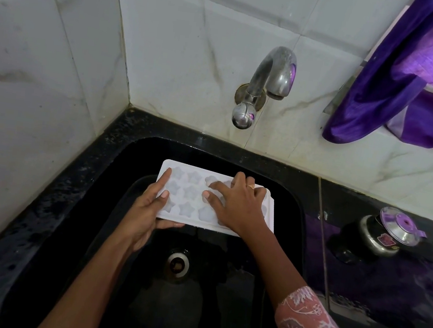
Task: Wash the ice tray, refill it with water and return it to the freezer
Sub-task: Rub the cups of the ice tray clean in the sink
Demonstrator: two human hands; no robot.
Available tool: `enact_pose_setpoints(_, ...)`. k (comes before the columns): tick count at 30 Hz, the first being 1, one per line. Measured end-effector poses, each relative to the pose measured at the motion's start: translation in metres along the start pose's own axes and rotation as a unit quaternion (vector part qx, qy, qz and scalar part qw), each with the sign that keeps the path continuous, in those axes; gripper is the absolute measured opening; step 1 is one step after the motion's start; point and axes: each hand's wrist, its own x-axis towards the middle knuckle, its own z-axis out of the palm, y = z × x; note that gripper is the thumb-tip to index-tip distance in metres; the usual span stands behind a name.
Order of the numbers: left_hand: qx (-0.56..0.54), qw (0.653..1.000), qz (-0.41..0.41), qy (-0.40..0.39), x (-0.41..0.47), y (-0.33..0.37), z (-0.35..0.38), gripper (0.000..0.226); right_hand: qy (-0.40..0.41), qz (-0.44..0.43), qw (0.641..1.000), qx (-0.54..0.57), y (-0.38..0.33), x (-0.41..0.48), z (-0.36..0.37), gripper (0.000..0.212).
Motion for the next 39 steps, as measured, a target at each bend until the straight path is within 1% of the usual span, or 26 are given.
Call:
enact_pose_setpoints(5, -0.003, 1.0, -0.007, -0.001, -0.001, 0.0, 0.003, 0.039, 0.017, 0.003, 0.999, -0.035, 0.002, 0.001, -0.001, 0.042)
enact_pose_setpoints(14, 0.001, 1.0, -0.002, 0.005, 0.0, 0.001, 0.005, 0.039, 0.015, 0.002, 1.0, 0.004, -0.003, 0.002, 0.001, 0.043)
enact_pose_setpoints(18, -0.001, 1.0, -0.004, 0.007, 0.001, 0.002, 0.005, 0.039, 0.015, -0.007, 1.0, 0.001, -0.001, 0.0, 0.001, 0.042)
enact_pose_setpoints(22, 0.0, 1.0, -0.002, -0.004, 0.0, 0.002, 0.004, 0.04, 0.015, 0.001, 1.0, -0.016, 0.001, 0.001, -0.003, 0.041)
enact_pose_setpoints(26, -0.002, 1.0, -0.001, -0.011, 0.001, 0.001, 0.005, 0.042, 0.065, -0.013, 0.998, 0.003, -0.007, 0.0, -0.007, 0.039)
enact_pose_setpoints(30, -0.006, 1.0, -0.003, -0.015, 0.0, 0.001, 0.005, 0.043, 0.033, -0.048, 0.998, -0.008, -0.018, 0.005, -0.006, 0.043)
enact_pose_setpoints(39, -0.014, 1.0, -0.01, -0.013, -0.002, 0.002, 0.004, 0.043, 0.005, -0.048, 0.999, 0.009, -0.026, 0.011, 0.005, 0.044)
